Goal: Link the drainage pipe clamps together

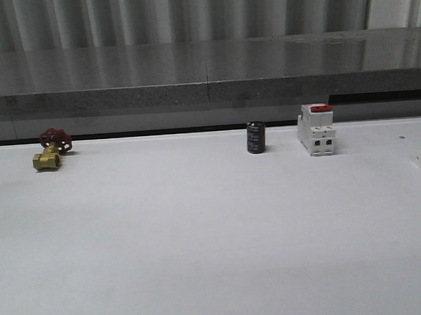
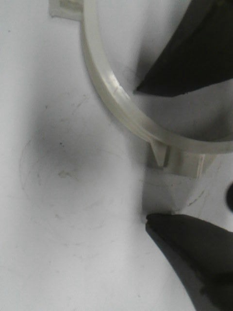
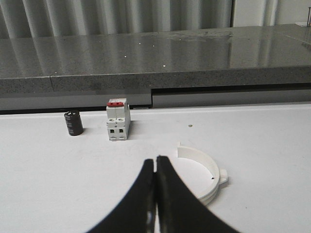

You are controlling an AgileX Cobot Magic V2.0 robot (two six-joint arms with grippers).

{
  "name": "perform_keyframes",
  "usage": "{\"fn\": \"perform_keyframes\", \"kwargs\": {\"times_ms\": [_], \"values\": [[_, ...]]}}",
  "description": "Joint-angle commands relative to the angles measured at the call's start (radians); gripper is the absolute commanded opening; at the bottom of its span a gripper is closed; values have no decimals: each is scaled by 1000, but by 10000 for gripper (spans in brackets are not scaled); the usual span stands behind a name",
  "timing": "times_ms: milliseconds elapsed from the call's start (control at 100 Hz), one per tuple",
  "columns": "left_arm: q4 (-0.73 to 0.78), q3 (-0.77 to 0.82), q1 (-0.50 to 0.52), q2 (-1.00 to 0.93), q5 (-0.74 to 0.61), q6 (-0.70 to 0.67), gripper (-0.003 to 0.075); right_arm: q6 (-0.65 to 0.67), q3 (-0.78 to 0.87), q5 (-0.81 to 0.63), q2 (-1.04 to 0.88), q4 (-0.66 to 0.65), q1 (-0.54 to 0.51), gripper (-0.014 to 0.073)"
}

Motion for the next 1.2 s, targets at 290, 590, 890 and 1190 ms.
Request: {"fn": "perform_keyframes", "kwargs": {"times_ms": [290, 590, 890, 1190], "values": [[-11, -18, 1, -51, 1, 5, 177, -5, -20, -84, -17, 0, -3, -67], [-111, -20, -1, -61, 31, 5, -20, -5, -20, -84, -17, 0, -3, -67], [-146, -20, -119, -188, 116, -1, -20, -5, -20, -84, -17, 0, -3, -67], [-146, -20, -395, -251, 124, -155, -20, -5, -20, -84, -17, 0, -3, -67]]}}
